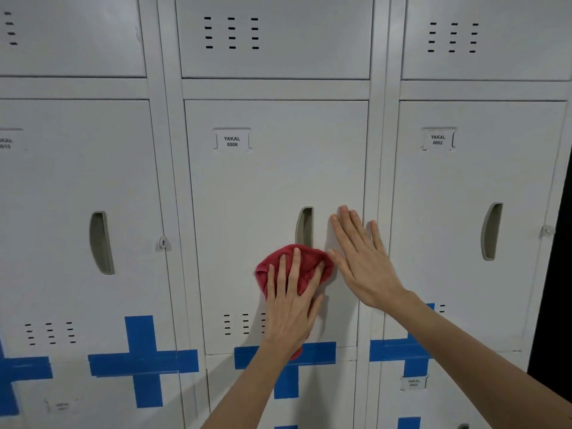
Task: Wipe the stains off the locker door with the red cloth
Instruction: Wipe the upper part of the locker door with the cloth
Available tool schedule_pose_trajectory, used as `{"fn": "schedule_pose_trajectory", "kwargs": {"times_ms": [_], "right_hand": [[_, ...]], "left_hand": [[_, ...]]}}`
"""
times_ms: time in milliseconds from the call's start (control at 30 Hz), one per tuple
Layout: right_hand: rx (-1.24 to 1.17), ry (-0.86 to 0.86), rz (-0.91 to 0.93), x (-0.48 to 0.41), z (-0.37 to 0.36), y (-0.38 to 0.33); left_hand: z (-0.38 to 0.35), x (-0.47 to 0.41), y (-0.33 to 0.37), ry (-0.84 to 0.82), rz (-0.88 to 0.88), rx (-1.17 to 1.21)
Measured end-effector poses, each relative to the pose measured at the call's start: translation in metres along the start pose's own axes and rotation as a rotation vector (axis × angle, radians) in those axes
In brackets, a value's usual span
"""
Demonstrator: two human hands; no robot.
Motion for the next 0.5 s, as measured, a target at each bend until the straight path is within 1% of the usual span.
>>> {"fn": "schedule_pose_trajectory", "kwargs": {"times_ms": [33,100,200,267,300,333,367,400,500], "right_hand": [[0.008,-0.003,0.004,0.0,0.0,0.0],[0.033,-0.005,0.007,0.0,-0.001,0.001],[0.051,-0.01,0.009,0.001,0.002,0.004],[0.053,-0.015,0.001,0.002,0.009,0.006],[0.034,-0.013,-0.009,0.003,0.013,0.006],[-0.019,-0.001,-0.03,0.005,0.019,0.003],[-0.122,0.011,-0.064,0.009,0.024,-0.002],[-0.279,0.014,-0.117,0.014,0.03,-0.007],[-0.968,-0.101,-0.292,0.03,0.048,-0.033]], "left_hand": [[0.001,0.001,-0.004,-0.022,-0.009,-0.009],[0.001,0.005,-0.012,-0.011,-0.034,-0.045],[0.007,0.011,-0.018,-0.022,-0.065,-0.034],[0.014,0.016,-0.026,-0.065,-0.047,-0.002],[0.021,0.018,-0.029,-0.092,-0.002,0.037],[0.031,0.018,-0.029,-0.07,0.044,0.127],[0.042,0.017,-0.029,-0.014,0.086,0.206],[0.052,0.014,-0.027,0.049,0.149,0.322],[0.075,-0.004,-0.017,0.172,0.262,0.574]]}}
Point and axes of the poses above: each hand's wrist, its own x-axis away from the middle knuckle, its own z-axis out of the back of the hand, y = z × x, the point moved 6 cm from there along -x, towards the middle knuckle, and after that the axes turned 15 degrees about x, right-handed, at the moved point
